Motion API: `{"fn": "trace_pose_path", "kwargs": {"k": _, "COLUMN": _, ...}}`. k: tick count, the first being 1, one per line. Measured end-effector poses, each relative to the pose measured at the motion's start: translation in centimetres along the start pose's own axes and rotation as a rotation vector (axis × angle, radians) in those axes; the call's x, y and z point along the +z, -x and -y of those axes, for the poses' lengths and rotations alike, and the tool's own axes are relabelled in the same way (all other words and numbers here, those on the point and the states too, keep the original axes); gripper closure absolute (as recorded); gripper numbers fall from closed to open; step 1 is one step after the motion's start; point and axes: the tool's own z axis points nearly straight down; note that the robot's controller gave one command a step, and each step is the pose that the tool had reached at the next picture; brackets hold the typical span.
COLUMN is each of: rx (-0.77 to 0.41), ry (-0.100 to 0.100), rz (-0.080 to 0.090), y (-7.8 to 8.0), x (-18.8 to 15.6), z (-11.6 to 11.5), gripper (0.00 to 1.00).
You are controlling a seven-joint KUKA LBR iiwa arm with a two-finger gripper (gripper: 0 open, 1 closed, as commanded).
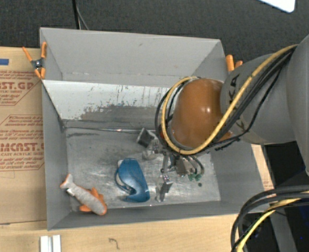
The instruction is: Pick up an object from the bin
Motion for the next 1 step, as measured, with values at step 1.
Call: {"fn": "trace_pose_path", "kwargs": {"k": 1, "rx": -0.157, "ry": -0.003, "rz": 0.020, "y": 0.45, "x": 3.49, "z": -1.52, "gripper": 0.00}}
